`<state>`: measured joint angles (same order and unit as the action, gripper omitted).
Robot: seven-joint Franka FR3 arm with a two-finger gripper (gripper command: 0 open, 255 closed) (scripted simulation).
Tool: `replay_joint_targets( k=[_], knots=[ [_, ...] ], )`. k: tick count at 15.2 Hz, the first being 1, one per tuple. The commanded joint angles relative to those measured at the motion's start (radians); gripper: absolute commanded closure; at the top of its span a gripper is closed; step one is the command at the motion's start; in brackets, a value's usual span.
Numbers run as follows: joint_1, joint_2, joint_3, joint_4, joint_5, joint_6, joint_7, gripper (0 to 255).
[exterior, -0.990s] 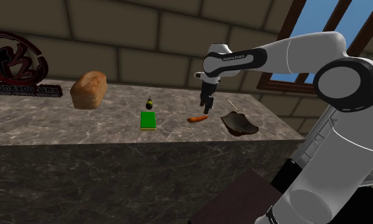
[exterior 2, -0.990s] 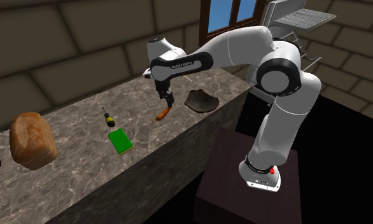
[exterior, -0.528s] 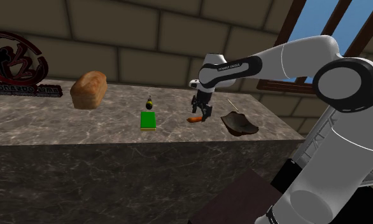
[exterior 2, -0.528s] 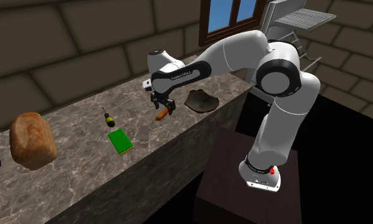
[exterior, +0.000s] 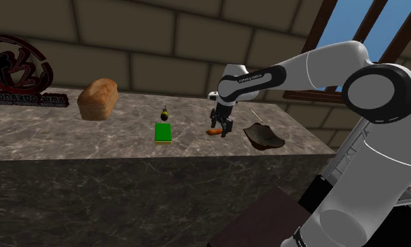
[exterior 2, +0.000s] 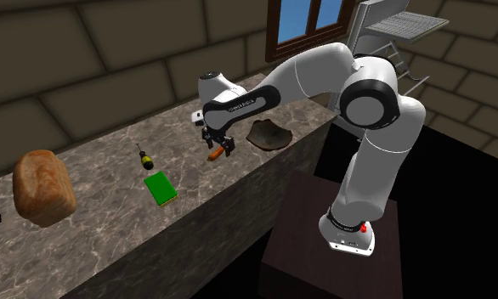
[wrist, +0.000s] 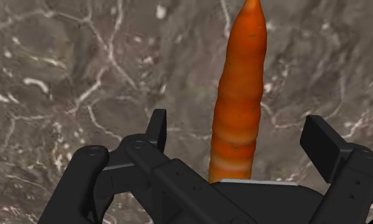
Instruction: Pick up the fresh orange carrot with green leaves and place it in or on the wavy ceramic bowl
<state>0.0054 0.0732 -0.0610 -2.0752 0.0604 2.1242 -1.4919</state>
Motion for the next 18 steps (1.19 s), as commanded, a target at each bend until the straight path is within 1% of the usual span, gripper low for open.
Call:
replay_joint_targets(
  k=[1, 2, 3, 12, 18],
  knots=[
    [0.000, 0.000, 0.000, 0.000, 0.000, 0.000, 0.000, 0],
    [0.000, 0.000, 0.000, 0.000, 0.000, 0.000, 0.000, 0],
    [0.000, 0.000, 0.000, 0.000, 0.000, 0.000, 0.000, 255],
    [0.000, 0.000, 0.000, 0.000, 0.000, 0.000, 0.000, 255],
    [0.000, -0.031, 0.000, 0.045, -0.005, -0.076, 0.006, 255]
  ],
)
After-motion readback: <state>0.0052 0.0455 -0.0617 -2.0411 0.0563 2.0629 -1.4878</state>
